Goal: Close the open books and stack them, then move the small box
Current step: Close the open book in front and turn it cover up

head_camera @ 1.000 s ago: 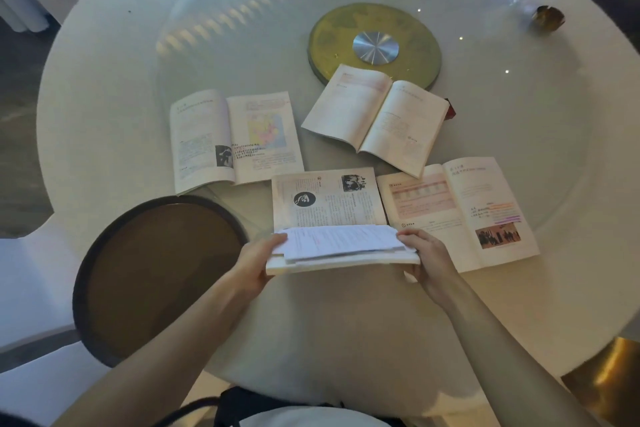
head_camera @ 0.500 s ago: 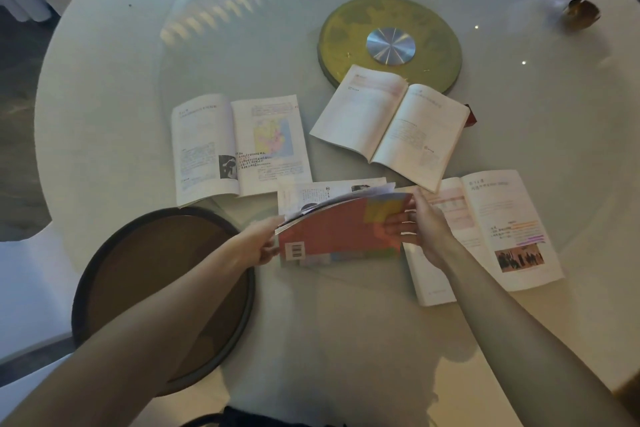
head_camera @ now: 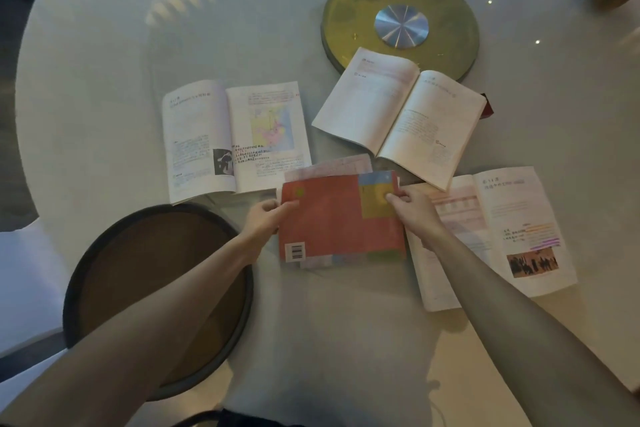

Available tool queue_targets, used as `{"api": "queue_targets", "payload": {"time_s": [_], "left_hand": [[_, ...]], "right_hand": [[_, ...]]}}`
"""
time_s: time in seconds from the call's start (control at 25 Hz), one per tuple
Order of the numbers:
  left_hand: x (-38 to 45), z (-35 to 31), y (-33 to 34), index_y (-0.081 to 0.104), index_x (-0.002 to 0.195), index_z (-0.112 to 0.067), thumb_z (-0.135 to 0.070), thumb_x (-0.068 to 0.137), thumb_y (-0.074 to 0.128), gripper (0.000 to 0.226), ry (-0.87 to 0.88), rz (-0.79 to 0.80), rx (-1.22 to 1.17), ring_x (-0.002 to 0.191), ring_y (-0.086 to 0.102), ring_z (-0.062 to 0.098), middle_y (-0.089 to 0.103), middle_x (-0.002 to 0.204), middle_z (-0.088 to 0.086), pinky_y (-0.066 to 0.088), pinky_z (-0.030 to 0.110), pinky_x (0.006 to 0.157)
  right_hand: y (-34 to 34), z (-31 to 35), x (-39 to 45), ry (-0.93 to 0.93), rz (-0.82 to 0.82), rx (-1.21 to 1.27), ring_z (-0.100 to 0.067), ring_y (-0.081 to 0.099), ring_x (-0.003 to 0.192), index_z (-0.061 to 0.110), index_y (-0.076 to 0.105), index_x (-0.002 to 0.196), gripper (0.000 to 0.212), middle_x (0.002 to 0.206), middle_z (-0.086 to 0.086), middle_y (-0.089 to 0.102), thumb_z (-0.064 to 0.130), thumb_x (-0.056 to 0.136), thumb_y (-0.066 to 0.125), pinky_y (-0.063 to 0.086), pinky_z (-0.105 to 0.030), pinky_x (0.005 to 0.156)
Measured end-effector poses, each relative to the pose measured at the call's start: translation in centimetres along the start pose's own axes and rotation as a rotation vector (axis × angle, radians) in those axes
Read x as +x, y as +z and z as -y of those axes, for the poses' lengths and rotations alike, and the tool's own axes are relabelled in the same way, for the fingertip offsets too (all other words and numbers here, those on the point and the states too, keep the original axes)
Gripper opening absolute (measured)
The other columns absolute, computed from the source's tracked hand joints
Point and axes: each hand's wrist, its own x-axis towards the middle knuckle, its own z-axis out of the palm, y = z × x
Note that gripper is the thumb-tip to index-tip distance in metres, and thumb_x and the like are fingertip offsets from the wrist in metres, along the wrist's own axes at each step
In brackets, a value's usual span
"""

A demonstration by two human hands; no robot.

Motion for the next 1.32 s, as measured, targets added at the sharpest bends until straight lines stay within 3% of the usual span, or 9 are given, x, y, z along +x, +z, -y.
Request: {"api": "queue_targets", "payload": {"time_s": [0.12, 0.28, 0.44, 0.52, 0.6, 0.72, 0.88, 1.04, 1.32], "left_hand": [[0.3, 0.5, 0.4, 0.074, 0.115, -0.018, -0.031, 0.091, 0.075, 0.028, 0.047, 0.115, -0.090, 0.101, 0.075, 0.028, 0.082, 0.101, 0.001, 0.061, 0.036, 0.082], [0.9, 0.6, 0.5, 0.069, 0.124, -0.025, -0.040, 0.088, 0.075, 0.040, -0.067, 0.200, -0.098, 0.111, 0.072, 0.029, 0.077, 0.119, 0.006, 0.055, 0.052, 0.100], [0.9, 0.5, 0.4, 0.066, 0.121, -0.028, -0.046, 0.090, 0.070, 0.036, -0.126, 0.231, -0.022, 0.111, 0.071, 0.027, 0.076, 0.119, 0.004, 0.053, 0.052, 0.102], [0.6, 0.2, 0.7, 0.069, 0.112, -0.027, -0.048, 0.089, 0.068, 0.031, -0.071, 0.170, 0.147, 0.105, 0.073, 0.025, 0.077, 0.113, 0.004, 0.058, 0.048, 0.096], [0.6, -0.5, 0.8, 0.069, 0.108, -0.024, -0.057, 0.088, 0.060, 0.040, 0.027, 0.110, 0.584, 0.094, 0.075, 0.023, 0.077, 0.105, 0.000, 0.062, 0.042, 0.084], [0.8, -2.4, 0.8, 0.067, 0.104, -0.018, -0.064, 0.087, 0.049, 0.052, 0.176, -0.134, 1.224, 0.082, 0.069, 0.024, 0.072, 0.095, 0.001, 0.055, 0.034, 0.070], [2.2, -5.4, 2.6, 0.061, 0.121, -0.008, -0.052, 0.087, 0.060, 0.056, 0.537, -0.293, 1.332, 0.103, 0.060, 0.030, 0.063, 0.114, 0.012, 0.052, 0.043, 0.087], [4.3, -6.7, 5.2, 0.044, 0.148, -0.012, -0.034, 0.092, 0.062, 0.063, 0.617, 0.113, 1.334, 0.138, 0.046, 0.031, 0.049, 0.151, 0.011, 0.039, 0.047, 0.112], [5.1, -6.0, 4.7, 0.062, 0.107, -0.014, -0.025, 0.095, 0.056, 0.018, 0.636, 0.067, 1.520, 0.099, 0.061, 0.030, 0.062, 0.109, 0.008, 0.045, 0.042, 0.088]], "right_hand": [[0.1, -0.4, -0.1, -0.012, -0.035, 0.145, -0.022, 0.072, 0.098, 0.013, 0.071, 0.109, 0.020, 0.107, -0.006, 0.074, 0.029, 0.098, 0.067, 0.057, -0.032, 0.072], [-0.3, -0.8, -0.8, -0.007, 0.037, 0.368, -0.019, 0.076, 0.101, 0.021, 0.069, 0.116, 0.022, 0.113, -0.002, 0.077, 0.028, 0.095, 0.075, 0.061, -0.027, 0.068], [-0.1, -0.4, -0.8, -0.071, 0.091, 0.303, -0.011, 0.078, 0.096, 0.031, 0.068, 0.118, 0.029, 0.112, 0.005, 0.077, 0.030, 0.092, 0.079, 0.062, -0.021, 0.064], [0.4, -0.2, -0.7, -0.101, 0.022, 0.123, -0.009, 0.074, 0.098, 0.034, 0.061, 0.116, 0.029, 0.112, 0.007, 0.072, 0.030, 0.092, 0.077, 0.062, -0.021, 0.063], [0.6, -0.2, -0.3, -0.142, -0.028, -0.082, -0.019, 0.069, 0.109, 0.033, 0.060, 0.120, 0.031, 0.117, 0.003, 0.068, 0.027, 0.093, 0.073, 0.064, -0.036, 0.081], [0.6, -0.7, -0.7, -0.224, -0.019, -0.375, -0.022, 0.055, 0.124, 0.024, 0.052, 0.149, 0.057, 0.124, 0.000, 0.059, 0.025, 0.095, 0.068, 0.051, -0.043, 0.101], [0.8, -1.3, -1.7, -0.195, -0.082, -0.441, -0.026, 0.050, 0.135, 0.016, 0.048, 0.151, 0.058, 0.144, -0.008, 0.053, 0.023, 0.096, 0.066, 0.050, -0.046, 0.107], [0.8, -1.7, -3.1, -0.236, -0.113, -0.500, -0.022, 0.054, 0.119, 0.011, 0.058, 0.140, 0.043, 0.131, -0.005, 0.057, 0.023, 0.099, 0.064, 0.050, -0.035, 0.093], [3.3, -5.2, -8.2, 0.001, -0.070, -0.254, -0.016, 0.067, 0.097, 0.015, 0.071, 0.115, 0.019, 0.101, 0.004, 0.069, 0.024, 0.100, 0.063, 0.050, -0.029, 0.082]]}}
